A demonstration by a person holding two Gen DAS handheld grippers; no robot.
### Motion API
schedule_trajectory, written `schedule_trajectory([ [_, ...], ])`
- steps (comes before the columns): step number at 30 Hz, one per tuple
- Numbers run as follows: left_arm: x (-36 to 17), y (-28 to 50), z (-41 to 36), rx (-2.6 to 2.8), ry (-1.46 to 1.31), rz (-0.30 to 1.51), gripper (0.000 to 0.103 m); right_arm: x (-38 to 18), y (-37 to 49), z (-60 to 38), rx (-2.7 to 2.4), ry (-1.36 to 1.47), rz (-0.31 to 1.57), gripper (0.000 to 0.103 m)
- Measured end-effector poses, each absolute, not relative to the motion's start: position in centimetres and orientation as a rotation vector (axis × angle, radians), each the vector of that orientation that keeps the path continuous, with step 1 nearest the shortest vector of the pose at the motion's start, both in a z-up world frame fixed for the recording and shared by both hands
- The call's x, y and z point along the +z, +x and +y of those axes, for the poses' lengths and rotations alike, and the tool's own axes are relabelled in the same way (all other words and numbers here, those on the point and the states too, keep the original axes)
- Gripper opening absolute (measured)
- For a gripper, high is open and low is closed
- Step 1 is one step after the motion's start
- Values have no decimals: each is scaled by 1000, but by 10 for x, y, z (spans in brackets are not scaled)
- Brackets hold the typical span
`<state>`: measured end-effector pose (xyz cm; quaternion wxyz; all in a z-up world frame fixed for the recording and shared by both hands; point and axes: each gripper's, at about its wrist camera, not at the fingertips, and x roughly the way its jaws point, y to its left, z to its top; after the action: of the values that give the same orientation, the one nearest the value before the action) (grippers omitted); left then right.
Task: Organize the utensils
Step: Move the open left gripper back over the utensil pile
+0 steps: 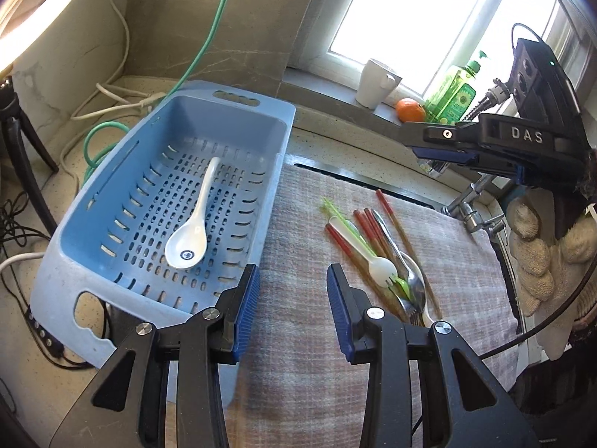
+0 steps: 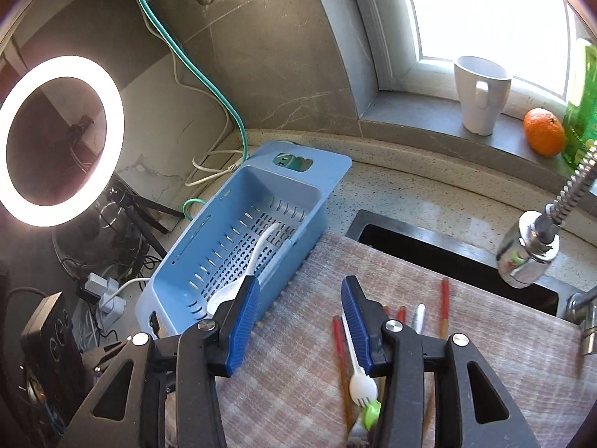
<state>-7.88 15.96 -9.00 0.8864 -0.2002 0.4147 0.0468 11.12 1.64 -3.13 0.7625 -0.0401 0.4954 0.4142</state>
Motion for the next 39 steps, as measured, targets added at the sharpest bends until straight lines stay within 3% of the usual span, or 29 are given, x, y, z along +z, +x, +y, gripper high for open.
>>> schedule_trajectory([
  [9,-99,-80,111,107,-452,884,35,-36,116,-58,907,-93,1118,43],
  [24,-112,-73,29,32,-456,953,35,-108,122,-118,942,-21,1334,43],
  [39,-131,-47,-24,20,-447,992,35,-135,130,-122,1050,49,1424,32],
])
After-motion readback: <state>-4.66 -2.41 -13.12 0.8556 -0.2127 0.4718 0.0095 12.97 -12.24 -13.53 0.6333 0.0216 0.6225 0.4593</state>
